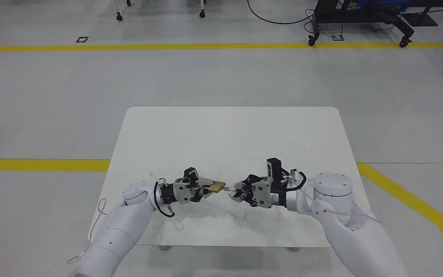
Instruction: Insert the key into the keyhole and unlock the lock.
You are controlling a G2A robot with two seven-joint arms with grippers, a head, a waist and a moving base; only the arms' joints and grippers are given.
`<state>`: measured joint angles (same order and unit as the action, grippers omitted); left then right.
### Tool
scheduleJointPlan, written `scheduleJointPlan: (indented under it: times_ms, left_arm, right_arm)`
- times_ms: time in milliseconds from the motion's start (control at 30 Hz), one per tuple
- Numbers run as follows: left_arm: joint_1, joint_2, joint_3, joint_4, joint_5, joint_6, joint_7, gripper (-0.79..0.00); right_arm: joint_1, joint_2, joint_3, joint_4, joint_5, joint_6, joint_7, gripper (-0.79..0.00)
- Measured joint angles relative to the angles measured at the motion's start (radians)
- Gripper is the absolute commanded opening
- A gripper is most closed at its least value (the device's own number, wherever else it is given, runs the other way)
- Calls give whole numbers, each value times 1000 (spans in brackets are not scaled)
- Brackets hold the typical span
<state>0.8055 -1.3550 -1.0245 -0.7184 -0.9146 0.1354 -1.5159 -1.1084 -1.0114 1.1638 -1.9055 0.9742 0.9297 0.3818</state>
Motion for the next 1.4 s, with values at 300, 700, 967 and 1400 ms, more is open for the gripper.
scheduleJointPlan:
  times_ms: [300, 700, 967, 1400]
  left_arm:
    - [-4, -1, -1, 4, 2, 3, -3, -785]
    - [-8, -1, -7, 2, 7, -20, 7, -785]
    - [70, 39, -128, -146, 73, -412, 144, -785]
    - [169, 64, -199, -307, 218, -602, 315, -785]
  right_arm:
    - [17, -5, -17, 15, 9, 2, -9, -785]
    - [42, -12, -38, 35, 26, 0, -18, -456]
    - [25, -2, 28, 34, 70, -8, 69, 0]
    - [-2, -7, 27, 23, 53, -61, 7, -292]
